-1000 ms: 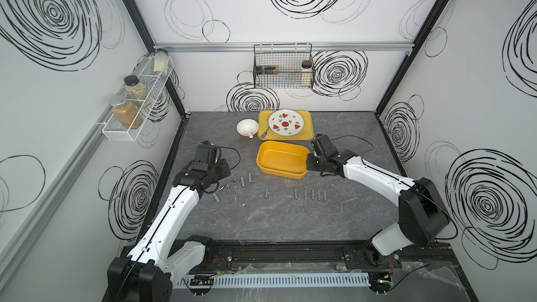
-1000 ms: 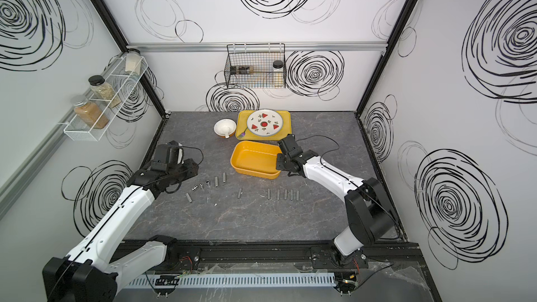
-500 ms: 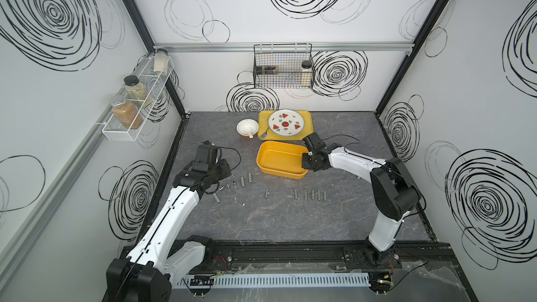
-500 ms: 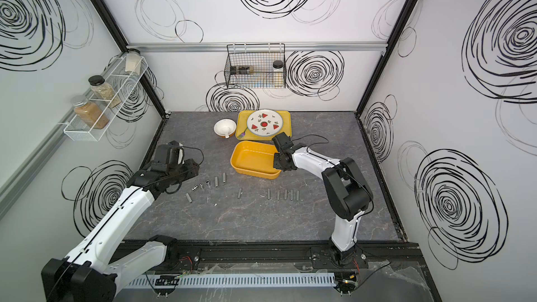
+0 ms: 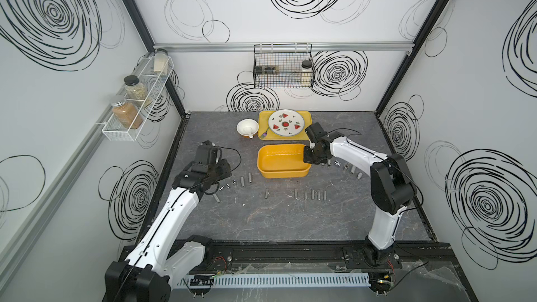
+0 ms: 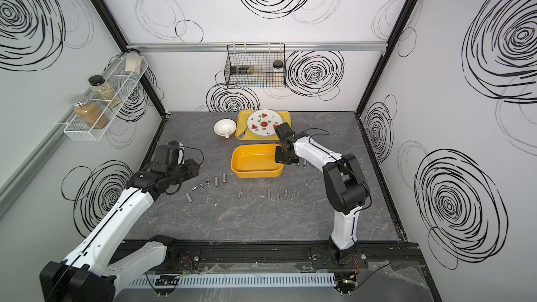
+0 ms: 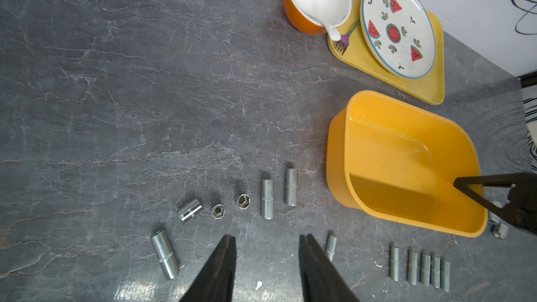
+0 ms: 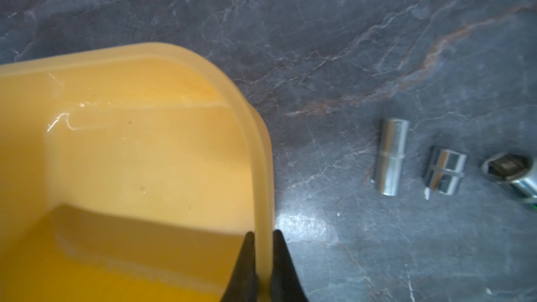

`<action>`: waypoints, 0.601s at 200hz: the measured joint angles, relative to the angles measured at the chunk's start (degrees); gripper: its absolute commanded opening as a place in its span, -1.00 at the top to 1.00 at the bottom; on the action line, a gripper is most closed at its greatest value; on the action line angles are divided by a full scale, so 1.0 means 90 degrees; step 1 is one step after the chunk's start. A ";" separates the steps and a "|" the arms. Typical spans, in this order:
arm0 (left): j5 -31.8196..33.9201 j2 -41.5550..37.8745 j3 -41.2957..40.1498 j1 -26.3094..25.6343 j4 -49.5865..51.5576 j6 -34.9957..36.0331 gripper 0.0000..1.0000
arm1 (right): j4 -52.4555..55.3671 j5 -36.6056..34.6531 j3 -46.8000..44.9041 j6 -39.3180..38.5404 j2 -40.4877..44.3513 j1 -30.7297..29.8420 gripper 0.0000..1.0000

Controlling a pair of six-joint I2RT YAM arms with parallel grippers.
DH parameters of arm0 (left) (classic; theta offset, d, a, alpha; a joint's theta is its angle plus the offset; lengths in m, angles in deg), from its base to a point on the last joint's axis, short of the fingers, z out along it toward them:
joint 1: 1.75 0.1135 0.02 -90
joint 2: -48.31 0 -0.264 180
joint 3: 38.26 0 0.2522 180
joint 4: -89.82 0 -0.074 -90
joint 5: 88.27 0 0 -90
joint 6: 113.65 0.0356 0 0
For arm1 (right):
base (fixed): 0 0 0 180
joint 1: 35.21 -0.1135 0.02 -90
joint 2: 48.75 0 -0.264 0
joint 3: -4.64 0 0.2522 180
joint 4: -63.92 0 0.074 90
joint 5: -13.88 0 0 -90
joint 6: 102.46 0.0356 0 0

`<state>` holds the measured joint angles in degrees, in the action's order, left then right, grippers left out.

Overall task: Take out the socket from the storage box
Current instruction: Adjust the storage box at the center of the board.

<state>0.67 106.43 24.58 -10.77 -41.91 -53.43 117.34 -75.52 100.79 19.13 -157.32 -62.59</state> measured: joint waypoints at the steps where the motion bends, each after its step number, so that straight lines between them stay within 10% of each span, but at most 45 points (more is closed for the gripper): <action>1: 0.0000 -0.0005 0.0000 0.0000 0.0000 -0.0002 0.13 | 0.0024 0.0010 0.0024 -0.0002 -0.0007 0.0005 1.00; 120: 0.0058 -0.0136 -0.0002 -0.0442 -0.0010 -0.0012 0.13 | 0.2152 0.1605 0.1401 -0.0879 -0.0775 0.0503 1.00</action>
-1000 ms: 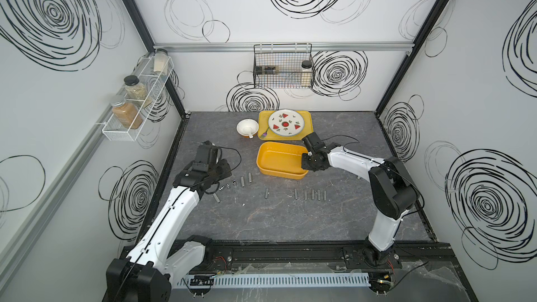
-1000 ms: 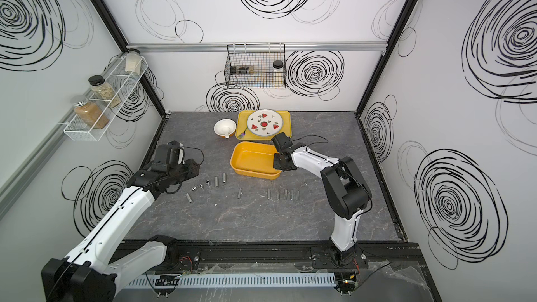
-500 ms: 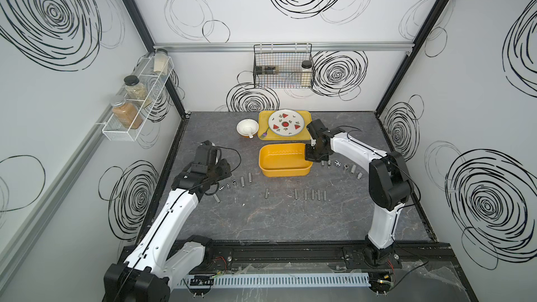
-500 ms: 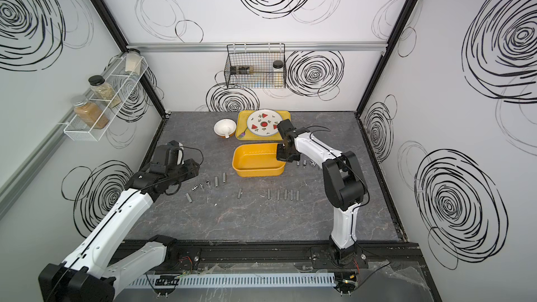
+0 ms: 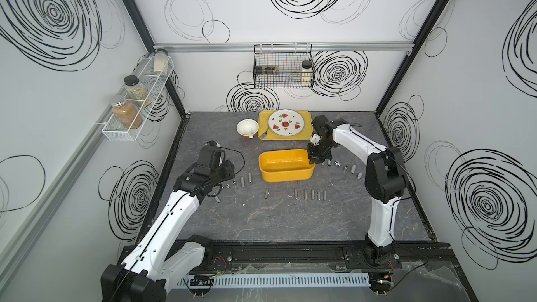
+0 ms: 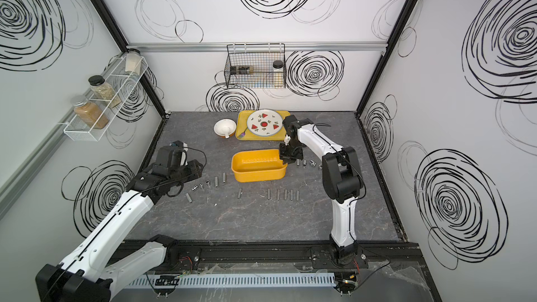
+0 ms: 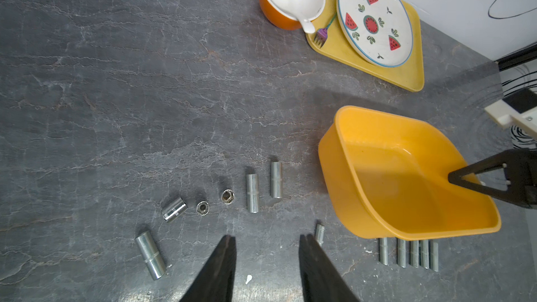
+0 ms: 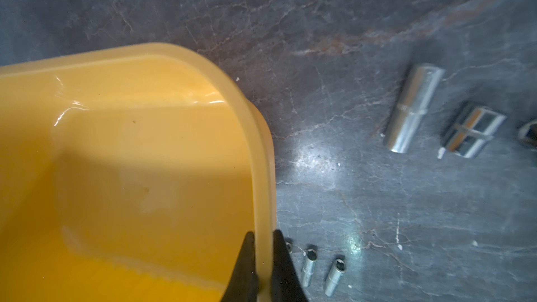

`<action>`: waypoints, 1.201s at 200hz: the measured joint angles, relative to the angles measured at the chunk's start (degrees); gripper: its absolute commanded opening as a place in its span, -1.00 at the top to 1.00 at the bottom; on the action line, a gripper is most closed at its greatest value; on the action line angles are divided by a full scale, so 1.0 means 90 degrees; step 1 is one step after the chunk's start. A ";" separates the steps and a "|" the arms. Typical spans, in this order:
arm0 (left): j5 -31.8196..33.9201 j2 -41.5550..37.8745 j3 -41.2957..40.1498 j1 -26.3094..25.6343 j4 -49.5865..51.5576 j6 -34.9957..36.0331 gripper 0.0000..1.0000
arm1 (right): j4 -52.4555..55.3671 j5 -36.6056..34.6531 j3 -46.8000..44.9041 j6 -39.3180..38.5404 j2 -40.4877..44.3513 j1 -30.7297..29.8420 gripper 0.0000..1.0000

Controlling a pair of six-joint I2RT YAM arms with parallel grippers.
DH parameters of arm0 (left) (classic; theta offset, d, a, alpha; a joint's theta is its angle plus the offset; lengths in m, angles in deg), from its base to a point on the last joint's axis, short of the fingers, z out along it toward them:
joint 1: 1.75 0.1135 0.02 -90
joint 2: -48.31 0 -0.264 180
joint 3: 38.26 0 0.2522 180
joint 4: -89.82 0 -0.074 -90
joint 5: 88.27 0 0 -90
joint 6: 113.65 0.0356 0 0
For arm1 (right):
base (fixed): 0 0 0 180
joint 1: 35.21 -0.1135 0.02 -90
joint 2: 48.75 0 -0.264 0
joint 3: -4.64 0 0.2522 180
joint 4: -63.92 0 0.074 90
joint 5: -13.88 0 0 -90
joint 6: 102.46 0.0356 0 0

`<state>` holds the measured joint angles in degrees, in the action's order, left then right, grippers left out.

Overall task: Take out the socket from the storage box
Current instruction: Adjust the storage box at the center of the board.

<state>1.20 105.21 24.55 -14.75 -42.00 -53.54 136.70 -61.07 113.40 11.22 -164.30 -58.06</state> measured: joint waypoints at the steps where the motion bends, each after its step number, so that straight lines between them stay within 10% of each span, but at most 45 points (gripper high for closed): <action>1: 0.0002 -0.0002 0.0000 -0.0005 0.0000 0.0000 0.13 | 0.0005 0.0010 0.0002 0.0000 -0.0007 0.0002 1.00; 139: 0.0117 -0.0002 0.0000 -0.0158 0.0000 -0.0019 0.13 | -0.1970 -0.0323 -0.1868 0.0231 0.0862 0.0007 1.00; 240: 0.0219 0.0007 0.0000 -0.0226 0.0000 -0.0044 0.13 | -0.3849 -0.0359 -0.3424 0.0406 0.1841 -0.0029 0.33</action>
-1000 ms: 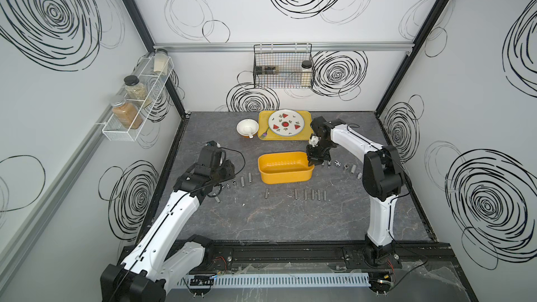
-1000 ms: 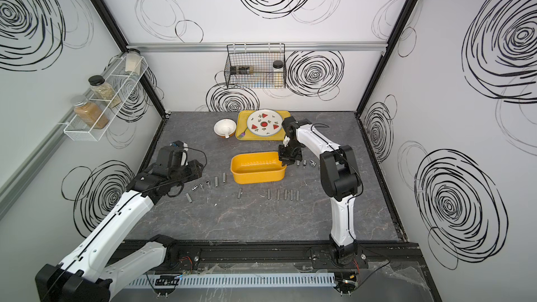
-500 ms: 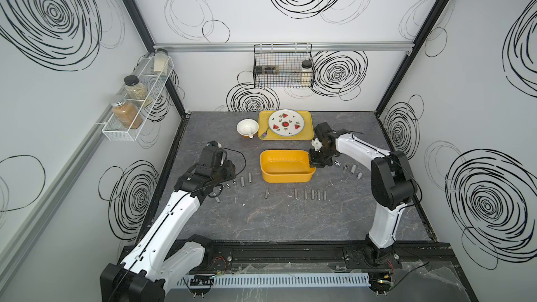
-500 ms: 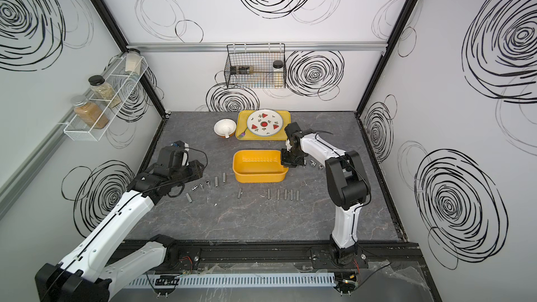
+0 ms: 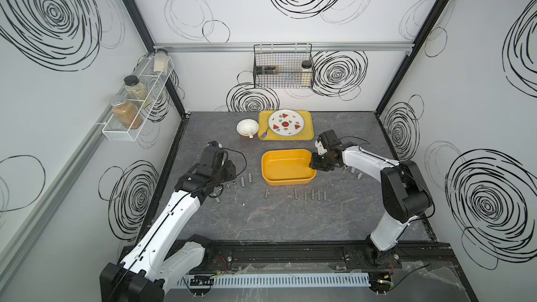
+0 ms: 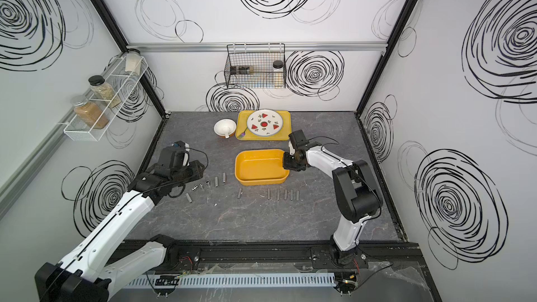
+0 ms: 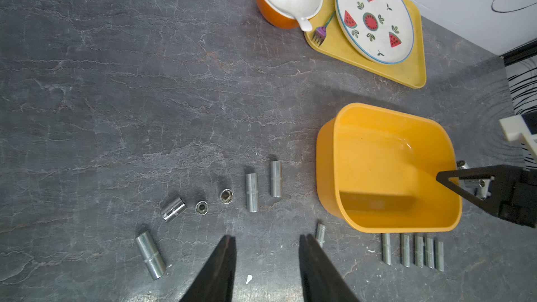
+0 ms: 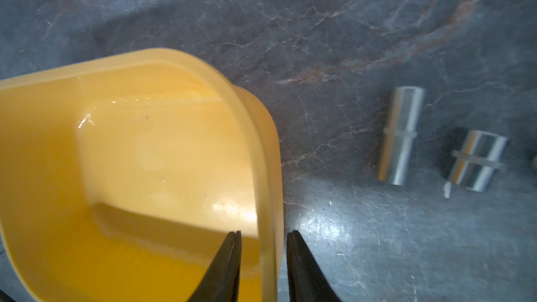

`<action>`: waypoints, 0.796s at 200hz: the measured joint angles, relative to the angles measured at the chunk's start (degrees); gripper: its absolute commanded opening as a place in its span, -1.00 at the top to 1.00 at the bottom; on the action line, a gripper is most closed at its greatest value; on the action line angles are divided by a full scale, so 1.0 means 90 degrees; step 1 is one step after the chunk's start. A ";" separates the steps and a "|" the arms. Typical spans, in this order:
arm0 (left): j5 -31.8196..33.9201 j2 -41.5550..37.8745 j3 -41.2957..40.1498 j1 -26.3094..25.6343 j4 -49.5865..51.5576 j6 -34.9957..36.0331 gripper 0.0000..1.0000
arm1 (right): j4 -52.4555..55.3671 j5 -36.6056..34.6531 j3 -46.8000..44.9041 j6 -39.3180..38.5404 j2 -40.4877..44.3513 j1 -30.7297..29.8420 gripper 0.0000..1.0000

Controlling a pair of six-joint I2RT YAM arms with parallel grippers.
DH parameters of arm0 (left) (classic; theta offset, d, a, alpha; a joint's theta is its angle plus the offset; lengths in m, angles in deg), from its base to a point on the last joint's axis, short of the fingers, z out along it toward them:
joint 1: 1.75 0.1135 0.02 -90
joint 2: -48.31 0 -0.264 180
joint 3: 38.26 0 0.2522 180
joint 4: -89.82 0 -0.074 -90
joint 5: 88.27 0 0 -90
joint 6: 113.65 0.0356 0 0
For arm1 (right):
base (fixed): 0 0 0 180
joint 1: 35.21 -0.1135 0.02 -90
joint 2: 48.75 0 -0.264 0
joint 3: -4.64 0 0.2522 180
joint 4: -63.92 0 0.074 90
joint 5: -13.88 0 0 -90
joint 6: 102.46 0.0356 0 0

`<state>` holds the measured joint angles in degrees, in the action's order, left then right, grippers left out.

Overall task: Take out the socket from the storage box
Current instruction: Adjust the storage box at the center of the board, then reset both arms

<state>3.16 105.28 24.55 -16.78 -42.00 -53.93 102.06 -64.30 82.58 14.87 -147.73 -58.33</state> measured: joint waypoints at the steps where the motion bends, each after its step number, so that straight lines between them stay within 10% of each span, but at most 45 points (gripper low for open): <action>1: 0.0000 0.0000 0.0000 0.0000 0.0000 0.0000 0.13 | -0.0010 0.0005 -0.0007 0.0002 0.0007 0.0000 0.32; 62: 0.0073 -0.0121 0.0000 0.0000 0.0002 -0.0017 0.01 | -0.0658 -0.0163 -0.0418 -0.0170 0.1491 0.0000 0.10; 81: 0.0204 -0.0517 -0.0002 0.0000 -0.0029 -0.0034 -0.25 | -0.1156 -0.0576 -0.0981 -0.0177 0.2492 0.0000 -0.50; 92: 0.0391 -0.0835 -0.0027 0.0000 -0.0153 -0.0194 -0.97 | -0.1576 -0.0933 -0.1428 -0.0228 0.3101 -0.0002 -0.66; 159: 0.2596 -0.1780 -0.2414 -0.0151 -0.3033 -0.0607 -0.98 | -0.3587 -0.4401 -0.3893 -0.0444 0.4622 -0.0005 -0.70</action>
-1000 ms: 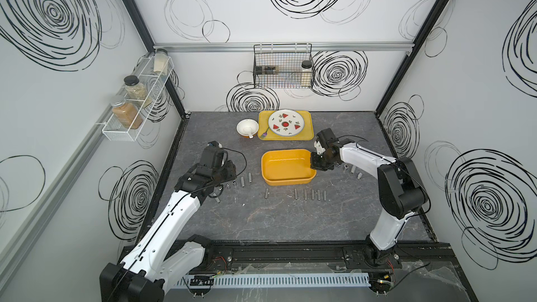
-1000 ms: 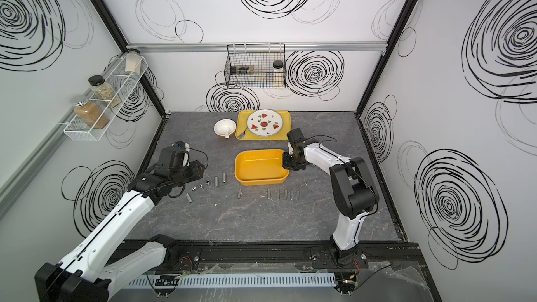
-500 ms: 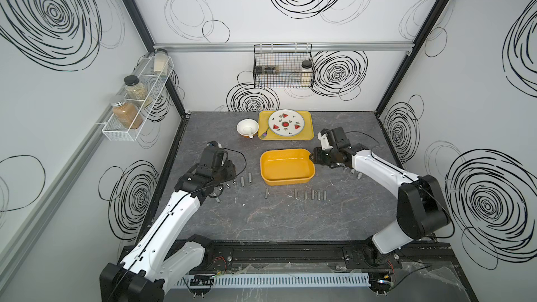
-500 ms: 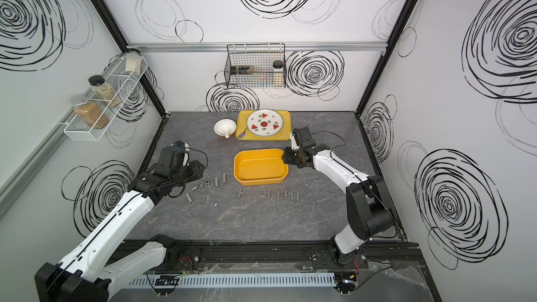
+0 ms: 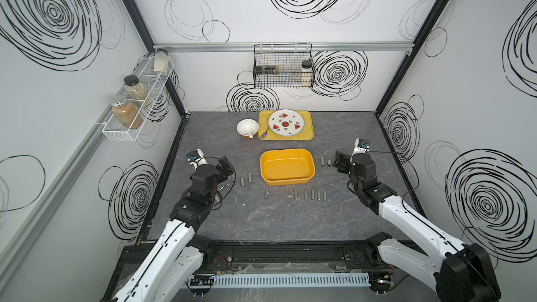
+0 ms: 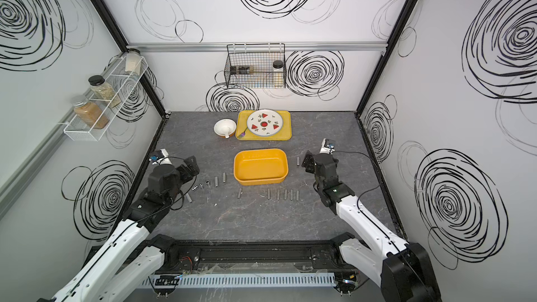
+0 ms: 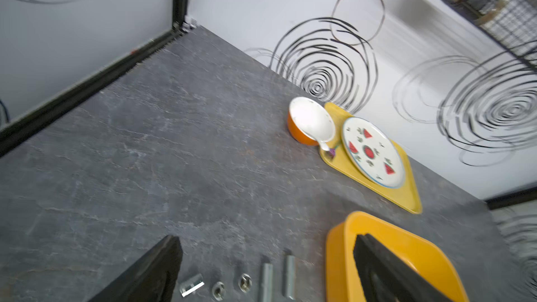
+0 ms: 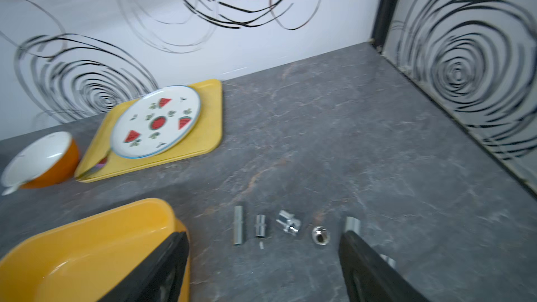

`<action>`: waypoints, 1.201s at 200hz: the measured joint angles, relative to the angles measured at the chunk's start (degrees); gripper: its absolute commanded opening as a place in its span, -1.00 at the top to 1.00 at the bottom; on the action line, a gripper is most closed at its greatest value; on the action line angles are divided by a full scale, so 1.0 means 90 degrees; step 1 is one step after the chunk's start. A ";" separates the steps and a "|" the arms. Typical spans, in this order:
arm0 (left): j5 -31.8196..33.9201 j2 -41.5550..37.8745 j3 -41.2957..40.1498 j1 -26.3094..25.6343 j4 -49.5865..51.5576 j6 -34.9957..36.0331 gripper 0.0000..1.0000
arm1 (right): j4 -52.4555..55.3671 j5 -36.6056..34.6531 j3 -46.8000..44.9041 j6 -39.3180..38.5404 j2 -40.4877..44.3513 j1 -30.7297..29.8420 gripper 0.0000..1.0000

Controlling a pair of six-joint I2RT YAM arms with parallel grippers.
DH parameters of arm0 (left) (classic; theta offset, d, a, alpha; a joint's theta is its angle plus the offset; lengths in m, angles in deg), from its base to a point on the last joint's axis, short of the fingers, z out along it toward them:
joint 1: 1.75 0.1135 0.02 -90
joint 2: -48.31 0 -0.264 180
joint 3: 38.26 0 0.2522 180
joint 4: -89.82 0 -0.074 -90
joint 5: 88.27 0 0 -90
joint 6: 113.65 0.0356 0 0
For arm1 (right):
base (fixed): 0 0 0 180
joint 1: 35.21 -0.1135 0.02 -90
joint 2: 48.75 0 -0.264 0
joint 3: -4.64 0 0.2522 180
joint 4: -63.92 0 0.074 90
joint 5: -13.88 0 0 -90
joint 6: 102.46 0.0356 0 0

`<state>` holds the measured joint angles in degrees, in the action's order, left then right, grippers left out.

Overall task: Take out the socket from the storage box
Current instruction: Reset both arms

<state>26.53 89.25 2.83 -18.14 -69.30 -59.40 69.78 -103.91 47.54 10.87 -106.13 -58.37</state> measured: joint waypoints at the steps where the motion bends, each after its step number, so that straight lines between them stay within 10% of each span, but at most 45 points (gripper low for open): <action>1: 0.0024 0.0002 -0.0034 -0.0002 -0.0032 0.0012 -0.98 | -0.0027 -0.0073 -0.0036 -0.0024 -0.0002 0.0000 -0.70; 80: 0.0648 0.1358 -0.1819 0.0852 -0.4010 0.1921 -0.98 | -0.3094 -0.1666 -0.1868 -0.1093 -0.0151 0.0425 -0.70; 122: -0.0262 0.3432 -0.2004 0.1447 -0.6249 0.2608 -0.96 | -0.5270 -0.1260 -0.2220 -0.1928 -0.1620 0.1037 -0.48; 156: -0.0916 0.4053 -0.1690 0.1426 -0.6902 0.3084 -0.98 | -0.7057 -0.0299 -0.2640 -0.2293 -0.2800 0.1610 -0.70; 194: -0.1304 0.4218 -0.1358 0.1239 -0.7040 0.3463 -0.96 | -0.6965 0.0794 -0.2130 -0.2336 -0.3164 0.2149 -0.63; 203: -0.1338 0.4197 -0.1438 0.1307 -0.7259 0.3463 -0.99 | -0.7050 0.0971 -0.2072 -0.2317 -0.3164 0.2188 -0.99; 240: -0.1933 0.4891 -0.1783 0.1661 -0.8480 0.3674 -0.98 | -0.6997 0.1382 -0.2047 -0.2365 -0.3140 0.2220 -1.00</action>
<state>9.13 133.27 -13.21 -3.19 -145.62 -26.33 6.81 -91.47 29.12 -10.42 -134.39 -38.39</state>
